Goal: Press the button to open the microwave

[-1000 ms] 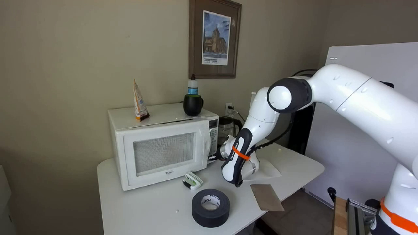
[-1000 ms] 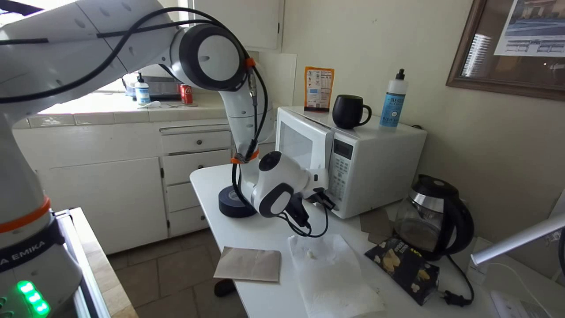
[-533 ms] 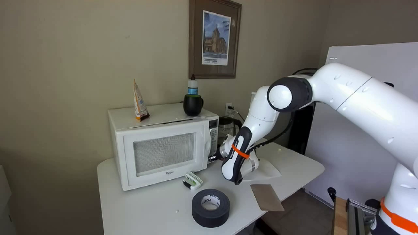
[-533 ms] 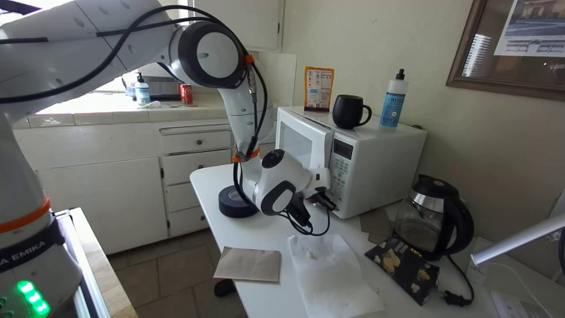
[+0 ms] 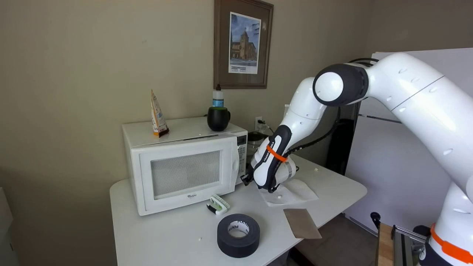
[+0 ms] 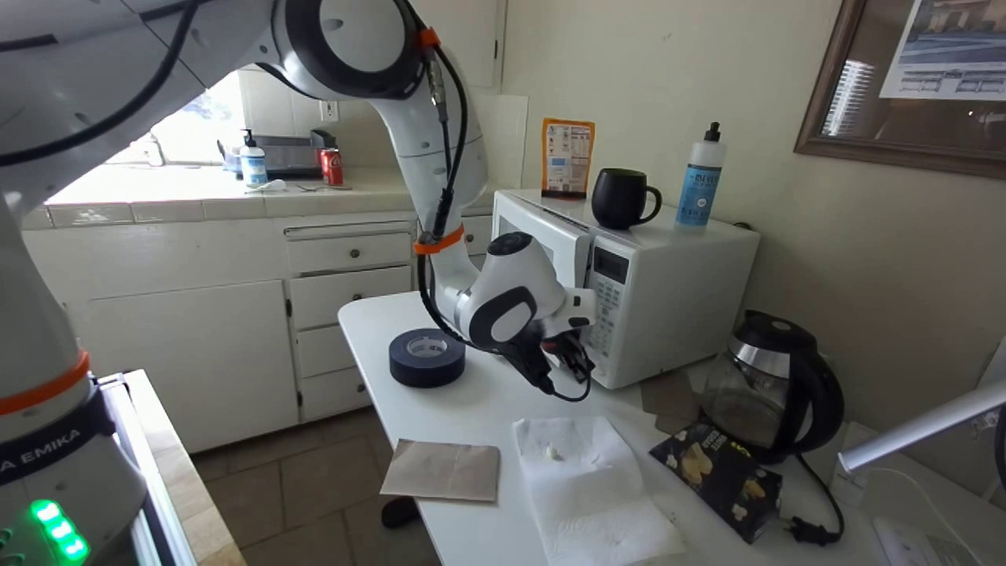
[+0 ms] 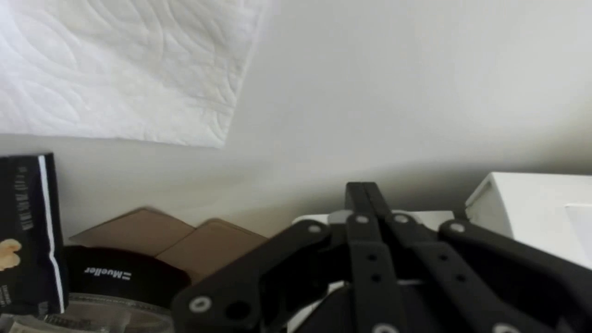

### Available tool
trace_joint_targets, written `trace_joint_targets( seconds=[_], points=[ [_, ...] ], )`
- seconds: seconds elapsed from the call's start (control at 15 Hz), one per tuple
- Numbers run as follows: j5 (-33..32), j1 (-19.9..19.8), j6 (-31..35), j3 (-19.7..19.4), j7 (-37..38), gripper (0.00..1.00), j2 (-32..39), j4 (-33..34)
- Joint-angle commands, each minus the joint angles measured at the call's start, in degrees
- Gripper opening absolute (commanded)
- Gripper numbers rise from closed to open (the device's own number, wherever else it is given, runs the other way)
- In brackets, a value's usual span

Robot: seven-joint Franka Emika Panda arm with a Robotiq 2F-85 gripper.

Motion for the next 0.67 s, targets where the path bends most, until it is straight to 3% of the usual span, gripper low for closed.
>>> trace_joint_targets(
  seconds=[0.0,0.27,0.6],
  points=[
    [-3.1,-6.0,-12.6,5.7,-2.4,0.00,-11.0,-8.7],
    [1.0,-11.6,-29.1,10.8,-6.4,0.00,-19.0,-11.2],
    [9.7,-14.3,-41.6,11.2,-14.1,0.00,-27.0,-12.6]
  ],
)
